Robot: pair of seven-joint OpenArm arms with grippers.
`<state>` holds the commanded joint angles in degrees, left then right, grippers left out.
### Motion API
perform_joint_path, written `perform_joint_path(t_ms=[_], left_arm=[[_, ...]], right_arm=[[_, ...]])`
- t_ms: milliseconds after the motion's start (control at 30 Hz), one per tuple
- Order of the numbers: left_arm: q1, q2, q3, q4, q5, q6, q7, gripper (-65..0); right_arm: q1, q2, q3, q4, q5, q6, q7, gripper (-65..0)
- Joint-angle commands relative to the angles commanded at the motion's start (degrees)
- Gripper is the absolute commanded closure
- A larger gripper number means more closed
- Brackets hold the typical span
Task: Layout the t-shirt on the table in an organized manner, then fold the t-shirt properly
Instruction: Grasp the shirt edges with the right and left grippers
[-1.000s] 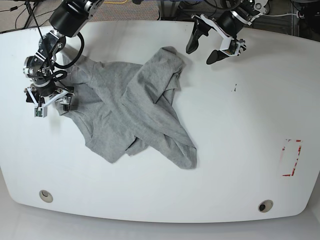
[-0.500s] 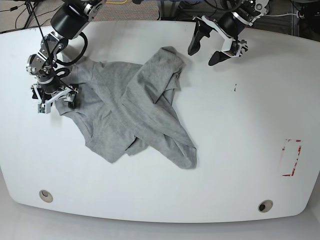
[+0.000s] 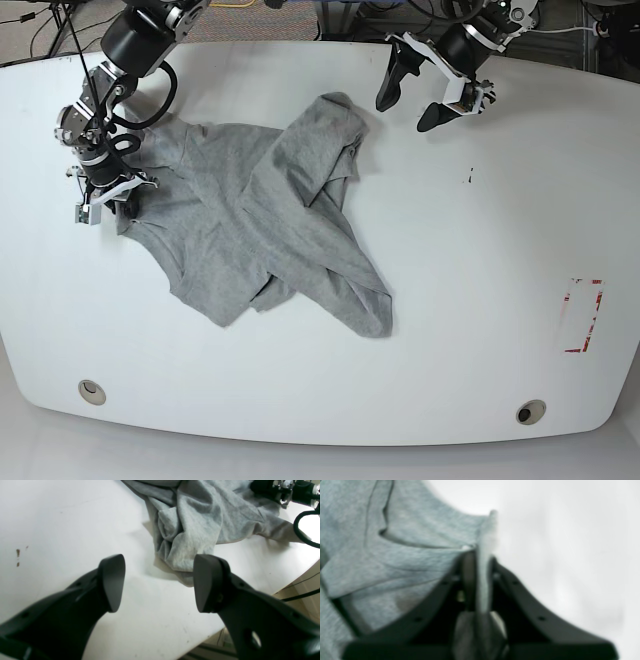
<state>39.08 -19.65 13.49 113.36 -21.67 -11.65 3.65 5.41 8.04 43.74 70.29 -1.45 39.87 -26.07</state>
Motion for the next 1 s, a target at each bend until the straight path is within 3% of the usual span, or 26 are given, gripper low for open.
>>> perform_joint_path(t_ms=[167,333,467,733,900,1000], left_arm=[[-3.43,0.00,4.31,-1.05,0.00,0.00,0.35,-38.9],[-8.44,0.18,9.32,-2.37,0.09,0.09,5.36,-38.9],[-12.22,2.90,10.73,-5.80,0.35,0.18,7.82,-38.9],[-16.18,4.22,11.69,-14.24,0.09,0.00,8.44,-38.9],[-19.34,3.87,15.47,-16.97,0.26,-0.09,8.53,-38.3],[-21.19,3.43,18.20,-18.64,0.09,-0.09,8.62,-34.0]], right_arm=[[-1.49,0.00,-2.02,0.79,0.44,0.00,0.00,-0.3],[-2.99,-1.49,-3.69,5.19,0.44,0.00,0.09,-0.3],[-4.22,-2.73,-4.31,8.00,0.35,0.00,0.09,-0.5],[-4.48,-3.52,-4.75,8.53,0.26,0.00,0.00,-0.5],[-4.92,-3.52,-4.66,8.53,0.35,0.00,0.00,-0.5],[-5.71,-3.52,-4.66,8.62,0.35,0.00,0.00,-0.3]])
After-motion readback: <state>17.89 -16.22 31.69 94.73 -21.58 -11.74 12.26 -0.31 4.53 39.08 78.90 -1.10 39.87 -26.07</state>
